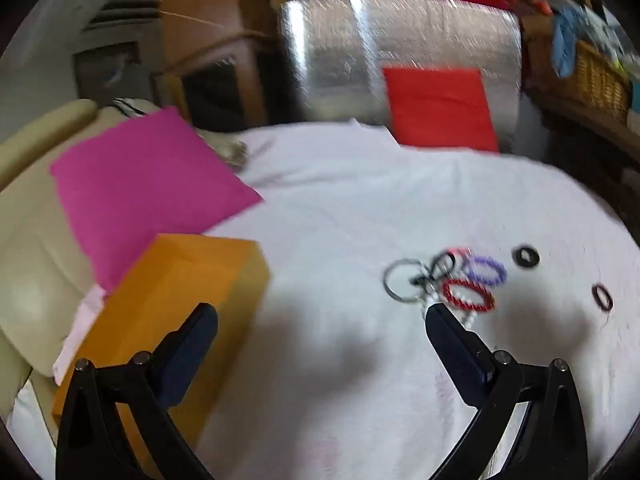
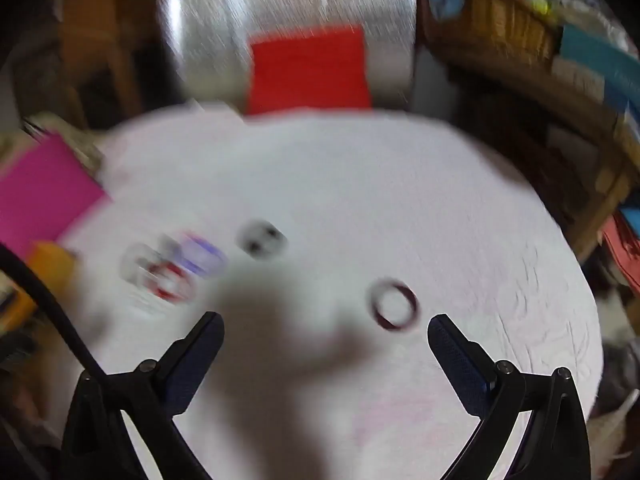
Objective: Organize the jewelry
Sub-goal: 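Move both tools toward the bracelets on the white bedspread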
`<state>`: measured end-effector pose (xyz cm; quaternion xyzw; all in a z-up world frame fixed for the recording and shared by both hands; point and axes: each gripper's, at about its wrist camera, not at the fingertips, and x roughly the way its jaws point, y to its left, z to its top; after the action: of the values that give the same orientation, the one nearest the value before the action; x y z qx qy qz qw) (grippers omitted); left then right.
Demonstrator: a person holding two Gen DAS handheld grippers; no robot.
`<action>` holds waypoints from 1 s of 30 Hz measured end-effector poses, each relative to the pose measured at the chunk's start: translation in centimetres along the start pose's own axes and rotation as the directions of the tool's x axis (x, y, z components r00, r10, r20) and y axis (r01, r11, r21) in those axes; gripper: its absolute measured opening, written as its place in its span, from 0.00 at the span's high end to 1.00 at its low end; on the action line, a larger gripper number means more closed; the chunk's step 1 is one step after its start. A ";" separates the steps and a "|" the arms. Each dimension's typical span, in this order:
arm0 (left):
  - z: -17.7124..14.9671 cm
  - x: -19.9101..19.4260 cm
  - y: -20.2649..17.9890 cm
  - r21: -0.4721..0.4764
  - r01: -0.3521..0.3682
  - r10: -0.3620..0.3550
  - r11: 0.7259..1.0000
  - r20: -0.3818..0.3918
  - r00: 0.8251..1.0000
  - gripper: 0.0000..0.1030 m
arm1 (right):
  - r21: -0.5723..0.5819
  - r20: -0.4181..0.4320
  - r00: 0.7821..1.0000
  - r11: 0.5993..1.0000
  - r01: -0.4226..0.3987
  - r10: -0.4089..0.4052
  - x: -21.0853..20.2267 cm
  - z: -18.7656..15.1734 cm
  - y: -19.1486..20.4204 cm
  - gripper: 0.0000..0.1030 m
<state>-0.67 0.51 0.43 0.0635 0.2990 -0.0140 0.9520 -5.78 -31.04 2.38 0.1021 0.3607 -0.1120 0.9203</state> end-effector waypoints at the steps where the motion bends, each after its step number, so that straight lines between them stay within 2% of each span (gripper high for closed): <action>1: -0.1 -0.5 0.3 -0.006 -0.016 0.016 1.000 0.022 1.000 0.00 | 0.013 0.020 1.000 1.000 -0.015 0.015 -0.7 0.1 0.7 0.00; 4: -0.7 -1.2 0.7 0.007 -0.053 0.052 0.999 0.078 0.996 0.00 | 0.035 0.081 0.996 0.999 -0.034 0.031 -2.3 -1.0 3.1 0.00; 6: -0.4 0.2 0.0 0.031 -0.110 0.106 0.993 0.113 0.988 0.00 | 0.001 0.088 0.996 1.000 -0.009 0.009 -2.1 -1.8 4.3 0.00; 7: -0.6 -0.3 0.3 0.038 -0.115 0.109 0.993 0.143 0.984 0.00 | -0.010 0.080 0.997 1.000 -0.010 0.010 -1.8 -2.0 4.5 0.00; 10: -0.3 0.8 0.6 0.021 -0.054 0.052 0.998 0.083 0.995 0.00 | -0.001 0.033 0.999 0.999 -0.042 0.042 0.0 -1.7 5.4 0.00; 12: -0.6 0.7 0.1 0.023 -0.051 0.050 0.998 0.047 0.998 0.00 | -0.015 0.021 0.998 0.998 -0.054 0.054 0.4 -1.7 6.3 0.00; 15: -0.7 0.8 -0.1 0.009 -0.036 0.035 0.999 0.036 0.999 0.00 | -0.042 0.031 0.998 0.998 -0.052 0.053 0.8 -2.6 6.6 0.00; 20: -0.1 0.8 -0.4 0.001 -0.018 0.018 1.000 -0.003 1.000 0.00 | -0.012 0.020 0.998 0.998 -0.059 0.060 1.2 -2.8 6.0 0.00; 30: 0.0 1.7 -1.3 0.059 -0.045 0.048 0.997 -0.061 0.997 0.00 | 0.002 0.017 0.998 0.998 -0.065 0.065 1.6 -3.0 5.5 0.00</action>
<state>0.59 -0.76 -0.70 0.0982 0.3266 0.0015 0.9400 -5.05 -25.23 -0.26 0.1138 0.3494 -0.0834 0.9263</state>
